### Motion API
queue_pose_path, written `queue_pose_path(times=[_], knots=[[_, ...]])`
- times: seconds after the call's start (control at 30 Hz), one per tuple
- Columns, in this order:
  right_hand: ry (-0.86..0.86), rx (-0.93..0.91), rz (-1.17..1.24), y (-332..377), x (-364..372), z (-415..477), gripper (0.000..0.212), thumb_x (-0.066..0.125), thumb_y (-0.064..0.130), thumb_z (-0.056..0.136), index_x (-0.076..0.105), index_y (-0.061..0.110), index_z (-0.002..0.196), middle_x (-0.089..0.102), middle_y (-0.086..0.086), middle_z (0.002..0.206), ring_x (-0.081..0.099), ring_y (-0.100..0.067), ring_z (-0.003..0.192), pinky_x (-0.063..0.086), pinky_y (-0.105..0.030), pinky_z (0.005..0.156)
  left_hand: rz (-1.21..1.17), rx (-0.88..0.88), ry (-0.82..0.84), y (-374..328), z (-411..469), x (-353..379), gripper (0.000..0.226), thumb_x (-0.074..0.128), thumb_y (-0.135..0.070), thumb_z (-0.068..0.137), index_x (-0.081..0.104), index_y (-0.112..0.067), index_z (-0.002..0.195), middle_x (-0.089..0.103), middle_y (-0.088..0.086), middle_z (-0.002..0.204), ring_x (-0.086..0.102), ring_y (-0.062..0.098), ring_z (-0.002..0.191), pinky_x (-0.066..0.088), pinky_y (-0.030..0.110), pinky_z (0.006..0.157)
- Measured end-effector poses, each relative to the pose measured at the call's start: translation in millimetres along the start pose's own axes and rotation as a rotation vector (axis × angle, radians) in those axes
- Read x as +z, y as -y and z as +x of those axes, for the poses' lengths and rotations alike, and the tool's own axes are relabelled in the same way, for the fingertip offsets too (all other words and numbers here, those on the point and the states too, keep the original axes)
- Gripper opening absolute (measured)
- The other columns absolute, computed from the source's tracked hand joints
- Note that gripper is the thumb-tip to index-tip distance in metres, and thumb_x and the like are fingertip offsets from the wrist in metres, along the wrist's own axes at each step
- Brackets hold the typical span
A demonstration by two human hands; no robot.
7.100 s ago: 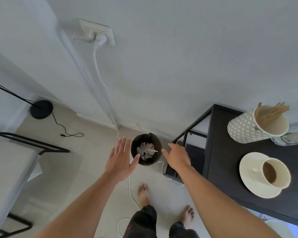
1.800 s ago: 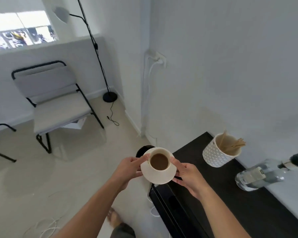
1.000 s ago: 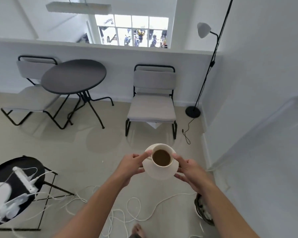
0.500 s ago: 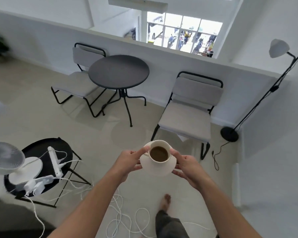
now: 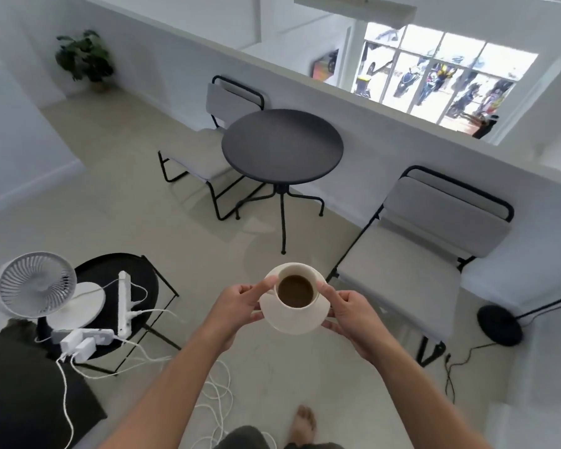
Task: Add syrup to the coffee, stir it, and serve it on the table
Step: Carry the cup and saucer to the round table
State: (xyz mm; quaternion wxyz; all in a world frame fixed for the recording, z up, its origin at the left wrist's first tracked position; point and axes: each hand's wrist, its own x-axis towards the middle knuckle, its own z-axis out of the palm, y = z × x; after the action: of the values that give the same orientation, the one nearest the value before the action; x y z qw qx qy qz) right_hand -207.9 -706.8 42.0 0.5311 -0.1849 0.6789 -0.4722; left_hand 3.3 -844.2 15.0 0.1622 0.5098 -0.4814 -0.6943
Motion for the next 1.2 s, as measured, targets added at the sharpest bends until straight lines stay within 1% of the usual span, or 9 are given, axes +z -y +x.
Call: queue_pose_path(times=[0.13, 0.37, 0.5, 0.6, 0.7, 0.77, 0.87, 1.07, 1.2], knots=[[0.04, 0.024, -0.041, 23.3, -11.5, 42.2, 0.06, 0.075, 0.06, 0.1, 0.088, 0.002, 0.101, 0.088, -0.016, 0.109, 0.081, -0.032, 0.118, 0.065, -0.044, 0.106, -0.028, -0.012, -0.041, -20.2, 29.6, 8.9, 0.071, 0.09, -0.059, 0.089, 0.083, 0.004, 0.121, 0.087, 0.02, 0.116, 0.083, 0.037, 0.115, 0.067, 0.048, 0.107], [0.086, 0.018, -0.038, 67.2, -27.2, 116.6, 0.057, 0.073, 0.056, 0.104, 0.088, 0.001, 0.102, 0.089, -0.015, 0.107, 0.084, -0.029, 0.111, 0.067, -0.038, 0.097, -0.043, -0.029, -0.061, -62.2, 92.7, 18.6, 0.066, 0.086, -0.055, 0.094, 0.083, 0.005, 0.121, 0.086, 0.022, 0.117, 0.085, 0.034, 0.111, 0.069, 0.035, 0.09], [0.088, 0.013, -0.042, 96.7, -31.5, 172.2, 0.051, 0.074, 0.054, 0.104, 0.088, 0.009, 0.085, 0.087, -0.011, 0.093, 0.082, -0.02, 0.088, 0.067, -0.027, 0.077, -0.057, -0.011, -0.055, -89.3, 147.9, 17.9, 0.074, 0.087, -0.058, 0.092, 0.08, 0.009, 0.124, 0.086, 0.023, 0.118, 0.085, 0.022, 0.096, 0.068, 0.031, 0.083], [0.101, 0.001, -0.059, 120.4, -33.5, 217.2, 0.052, 0.075, 0.055, 0.103, 0.087, 0.017, 0.07, 0.086, -0.007, 0.087, 0.082, -0.017, 0.085, 0.068, -0.029, 0.082, -0.047, -0.003, -0.047, -115.9, 192.9, 15.9, 0.068, 0.087, -0.057, 0.093, 0.083, 0.006, 0.12, 0.085, 0.024, 0.118, 0.085, 0.025, 0.098, 0.068, 0.035, 0.088], [0.069, -0.003, -0.056, 147.0, -32.9, 262.3, 0.054, 0.078, 0.061, 0.1, 0.089, 0.009, 0.09, 0.088, -0.016, 0.106, 0.085, -0.029, 0.107, 0.067, -0.041, 0.101, -0.037, 0.005, -0.072, -144.8, 239.4, 10.2, 0.079, 0.09, -0.064, 0.087, 0.08, 0.006, 0.123, 0.085, 0.023, 0.119, 0.084, 0.036, 0.112, 0.07, 0.043, 0.099], [0.055, -0.006, -0.029, 162.0, -31.7, 291.8, 0.061, 0.079, 0.063, 0.098, 0.088, 0.003, 0.101, 0.087, -0.02, 0.112, 0.082, -0.035, 0.116, 0.066, -0.047, 0.106, -0.031, 0.011, -0.086, -162.1, 267.9, 7.0, 0.082, 0.092, -0.068, 0.082, 0.08, 0.003, 0.121, 0.084, 0.024, 0.12, 0.084, 0.035, 0.113, 0.071, 0.045, 0.099], [0.034, -0.014, -0.018, 182.1, -29.5, 336.0, 0.065, 0.08, 0.064, 0.095, 0.086, 0.0, 0.108, 0.087, -0.019, 0.114, 0.081, -0.035, 0.118, 0.066, -0.049, 0.106, -0.023, 0.021, -0.122, -184.8, 310.9, 2.9, 0.077, 0.093, -0.069, 0.081, 0.08, -0.002, 0.117, 0.084, 0.024, 0.119, 0.085, 0.033, 0.11, 0.072, 0.044, 0.096], [0.006, -0.009, -0.028, 210.3, -27.5, 412.7, 0.072, 0.081, 0.07, 0.093, 0.085, 0.0, 0.11, 0.086, -0.019, 0.114, 0.08, -0.034, 0.118, 0.065, -0.05, 0.108, 0.002, 0.007, -0.098, -222.6, 391.7, -7.6, 0.087, 0.092, -0.076, 0.07, 0.082, -0.005, 0.118, 0.085, 0.021, 0.117, 0.084, 0.034, 0.111, 0.072, 0.043, 0.095], [-0.011, 0.015, -0.036, 228.0, -28.1, 467.6, 0.087, 0.085, 0.08, 0.081, 0.081, 0.001, 0.118, 0.087, -0.015, 0.115, 0.083, -0.029, 0.115, 0.066, -0.051, 0.107, -0.008, -0.012, -0.092, -246.8, 441.4, -14.8, 0.085, 0.093, -0.073, 0.073, 0.081, -0.004, 0.121, 0.087, 0.019, 0.117, 0.085, 0.032, 0.111, 0.072, 0.045, 0.098]])
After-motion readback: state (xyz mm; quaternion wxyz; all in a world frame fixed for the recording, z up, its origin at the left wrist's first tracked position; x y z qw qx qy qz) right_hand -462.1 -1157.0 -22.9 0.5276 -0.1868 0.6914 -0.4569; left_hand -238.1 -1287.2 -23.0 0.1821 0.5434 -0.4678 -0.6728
